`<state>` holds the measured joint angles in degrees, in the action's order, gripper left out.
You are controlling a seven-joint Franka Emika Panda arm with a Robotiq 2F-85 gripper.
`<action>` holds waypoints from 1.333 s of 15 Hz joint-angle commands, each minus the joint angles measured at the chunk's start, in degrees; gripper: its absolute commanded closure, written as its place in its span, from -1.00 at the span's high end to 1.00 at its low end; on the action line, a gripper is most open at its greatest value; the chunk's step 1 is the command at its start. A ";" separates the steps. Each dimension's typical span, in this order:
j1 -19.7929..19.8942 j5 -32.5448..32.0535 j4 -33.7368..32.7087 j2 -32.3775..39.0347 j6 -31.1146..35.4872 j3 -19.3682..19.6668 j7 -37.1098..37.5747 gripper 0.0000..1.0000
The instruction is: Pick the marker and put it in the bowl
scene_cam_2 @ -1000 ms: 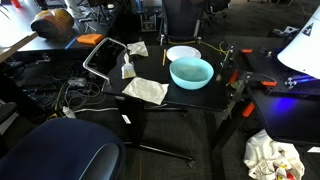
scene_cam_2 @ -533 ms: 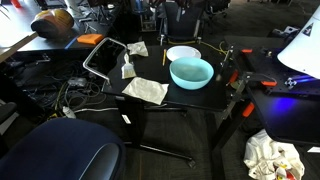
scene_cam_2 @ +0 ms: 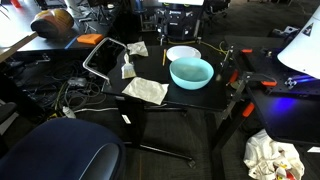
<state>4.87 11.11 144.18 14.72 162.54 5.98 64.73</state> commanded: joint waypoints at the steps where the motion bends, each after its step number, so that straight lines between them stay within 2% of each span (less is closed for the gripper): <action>1: -1.73 3.64 -2.77 4.33 0.99 0.96 2.09 1.00; 6: -2.44 4.76 -6.43 8.70 0.39 1.49 1.65 1.00; 10: -1.44 4.90 -9.41 11.39 -0.24 0.95 -0.74 1.00; 11: -2.28 3.51 -9.58 11.15 -1.49 1.54 -1.10 1.00; 12: -2.26 4.58 -8.09 10.48 -0.18 1.55 -0.45 1.00; 16: -2.62 4.56 -8.85 11.25 -0.20 1.53 -1.06 1.00; 20: -2.12 4.86 -11.31 13.56 -1.47 2.25 -0.47 1.00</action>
<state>3.14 14.68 135.27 26.35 162.59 6.99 64.45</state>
